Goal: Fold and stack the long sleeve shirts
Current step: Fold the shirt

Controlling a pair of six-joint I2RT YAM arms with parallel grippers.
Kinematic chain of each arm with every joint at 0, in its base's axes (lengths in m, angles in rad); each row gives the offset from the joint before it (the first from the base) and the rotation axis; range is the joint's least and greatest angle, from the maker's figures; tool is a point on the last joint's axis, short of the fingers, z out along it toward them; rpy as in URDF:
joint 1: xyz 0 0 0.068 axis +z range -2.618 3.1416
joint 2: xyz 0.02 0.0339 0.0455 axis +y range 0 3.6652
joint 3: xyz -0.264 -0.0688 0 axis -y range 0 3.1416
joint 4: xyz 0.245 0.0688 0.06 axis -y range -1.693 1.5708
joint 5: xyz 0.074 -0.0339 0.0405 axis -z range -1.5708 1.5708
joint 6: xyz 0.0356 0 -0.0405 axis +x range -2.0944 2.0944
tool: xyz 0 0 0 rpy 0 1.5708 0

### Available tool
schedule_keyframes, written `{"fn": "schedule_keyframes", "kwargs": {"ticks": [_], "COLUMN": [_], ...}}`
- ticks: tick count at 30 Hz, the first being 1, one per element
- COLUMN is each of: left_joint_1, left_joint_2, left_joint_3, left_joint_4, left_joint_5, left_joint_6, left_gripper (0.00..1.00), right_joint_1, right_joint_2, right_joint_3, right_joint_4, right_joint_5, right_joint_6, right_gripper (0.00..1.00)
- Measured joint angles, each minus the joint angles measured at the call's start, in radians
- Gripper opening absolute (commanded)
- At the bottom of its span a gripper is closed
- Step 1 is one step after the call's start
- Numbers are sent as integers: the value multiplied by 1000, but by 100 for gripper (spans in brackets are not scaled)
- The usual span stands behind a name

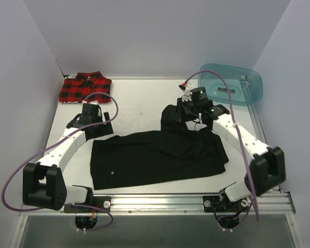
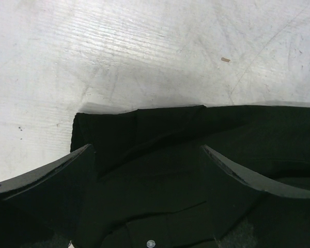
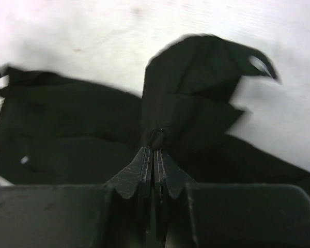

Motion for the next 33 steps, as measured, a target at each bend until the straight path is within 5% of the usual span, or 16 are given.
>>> {"fn": "schedule_keyframes", "kwargs": {"ticks": [7, 13, 22, 33], "left_joint_1": [39, 60, 69, 75], "left_joint_2": [12, 43, 169, 296], "left_joint_3": [0, 0, 2, 62], "left_joint_4": [-8, -18, -41, -52], "left_joint_5": [-6, -8, -8, -51], "left_joint_6": [-24, -66, -151, -227], "left_gripper": [87, 80, 56, 51], "right_joint_1": [168, 238, 304, 304], "right_joint_2": [-438, -653, -846, -928], "right_joint_3": [-286, -440, -412, -278], "right_joint_4": [-35, -148, -314, -543], "right_joint_5": [-47, -85, -117, -115], "right_joint_6": [40, 74, 96, 51], "right_gripper": [0, 0, 0, 0]}}
